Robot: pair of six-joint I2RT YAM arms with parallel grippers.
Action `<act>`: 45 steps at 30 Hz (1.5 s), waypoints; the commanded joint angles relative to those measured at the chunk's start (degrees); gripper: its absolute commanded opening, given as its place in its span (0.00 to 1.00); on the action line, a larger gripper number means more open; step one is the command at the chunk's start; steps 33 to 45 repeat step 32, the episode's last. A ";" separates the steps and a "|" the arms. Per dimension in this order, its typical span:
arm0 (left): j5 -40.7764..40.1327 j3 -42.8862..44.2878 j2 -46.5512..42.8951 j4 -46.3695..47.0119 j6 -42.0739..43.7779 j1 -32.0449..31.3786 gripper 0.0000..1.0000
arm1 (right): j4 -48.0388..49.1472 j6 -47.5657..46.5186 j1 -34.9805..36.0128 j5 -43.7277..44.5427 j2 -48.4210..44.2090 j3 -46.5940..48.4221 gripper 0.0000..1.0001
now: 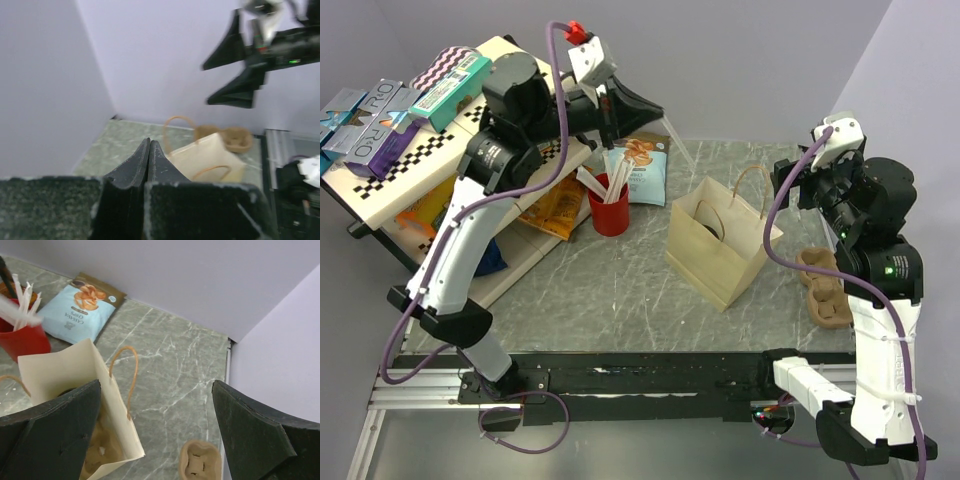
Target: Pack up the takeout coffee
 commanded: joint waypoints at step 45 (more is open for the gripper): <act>-14.16 -17.51 -9.35 7.81 0.72 8.38 0.99 | -0.43 13.83 -0.15 11.13 6.08 7.16 1.00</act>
